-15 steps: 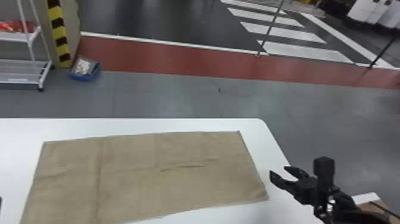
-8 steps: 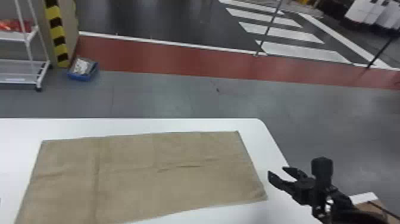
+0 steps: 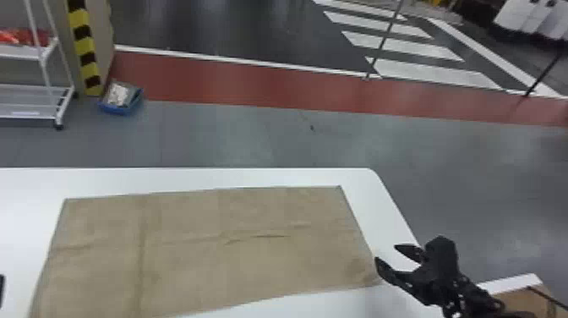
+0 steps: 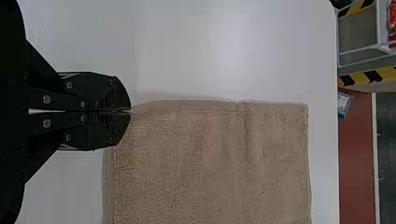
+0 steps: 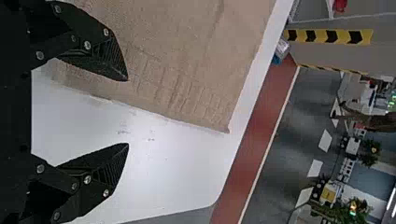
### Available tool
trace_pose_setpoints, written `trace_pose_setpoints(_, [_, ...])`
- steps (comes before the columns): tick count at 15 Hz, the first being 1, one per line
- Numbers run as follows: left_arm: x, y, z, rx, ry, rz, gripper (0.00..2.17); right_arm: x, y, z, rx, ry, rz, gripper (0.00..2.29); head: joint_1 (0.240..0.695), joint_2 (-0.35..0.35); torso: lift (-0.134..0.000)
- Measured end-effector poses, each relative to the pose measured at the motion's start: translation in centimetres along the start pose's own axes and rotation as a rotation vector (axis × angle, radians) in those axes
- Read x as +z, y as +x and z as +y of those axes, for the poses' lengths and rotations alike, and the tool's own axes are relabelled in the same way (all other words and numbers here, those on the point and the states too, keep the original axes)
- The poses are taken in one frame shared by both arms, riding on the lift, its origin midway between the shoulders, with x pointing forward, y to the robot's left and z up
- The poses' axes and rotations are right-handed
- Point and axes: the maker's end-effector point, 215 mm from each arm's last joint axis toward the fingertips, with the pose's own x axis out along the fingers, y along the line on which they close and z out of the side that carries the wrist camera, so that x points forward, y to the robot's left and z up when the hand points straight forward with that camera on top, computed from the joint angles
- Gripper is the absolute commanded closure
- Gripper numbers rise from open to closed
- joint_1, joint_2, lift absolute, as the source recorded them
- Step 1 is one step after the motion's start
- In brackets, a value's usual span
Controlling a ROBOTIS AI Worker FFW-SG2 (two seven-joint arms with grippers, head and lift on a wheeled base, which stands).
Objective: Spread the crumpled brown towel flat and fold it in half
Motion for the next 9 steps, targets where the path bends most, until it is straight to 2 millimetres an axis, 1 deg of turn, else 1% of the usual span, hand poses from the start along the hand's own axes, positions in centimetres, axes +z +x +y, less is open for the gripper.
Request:
trace_pose_setpoints(1, [0.0, 0.0, 0.1, 0.001, 0.001, 0.0, 1.42, -0.2, 0.0, 0.5, 0.021, -0.046, 0.002, 0.47, 0.695, -0.295, 0.0])
trace_pose_setpoints(3, [-0.2, 0.0, 0.1, 0.004, 0.004, 0.002, 1.42, -0.4, -0.3, 2.5, 0.134, -0.111, 0.002, 0.47, 0.695, -0.28, 0.0])
trace_pose_setpoints(4, [-0.2, 0.0, 0.1, 0.005, 0.007, 0.002, 1.42, -0.4, -0.4, 2.9, 0.177, -0.126, 0.005, 0.48, 0.695, -0.272, 0.0])
trace_pose_setpoints(7, [-0.2, 0.0, 0.0, 0.012, 0.017, 0.0, 1.42, -0.6, -0.7, 2.6, 0.254, -0.18, 0.045, 0.48, 0.695, -0.273, 0.0])
trace_pose_setpoints(9, [-0.2, 0.1, 0.0, 0.012, 0.019, -0.003, 1.42, -1.1, -0.8, 2.3, 0.286, -0.221, 0.084, 0.5, 0.695, -0.28, 0.0])
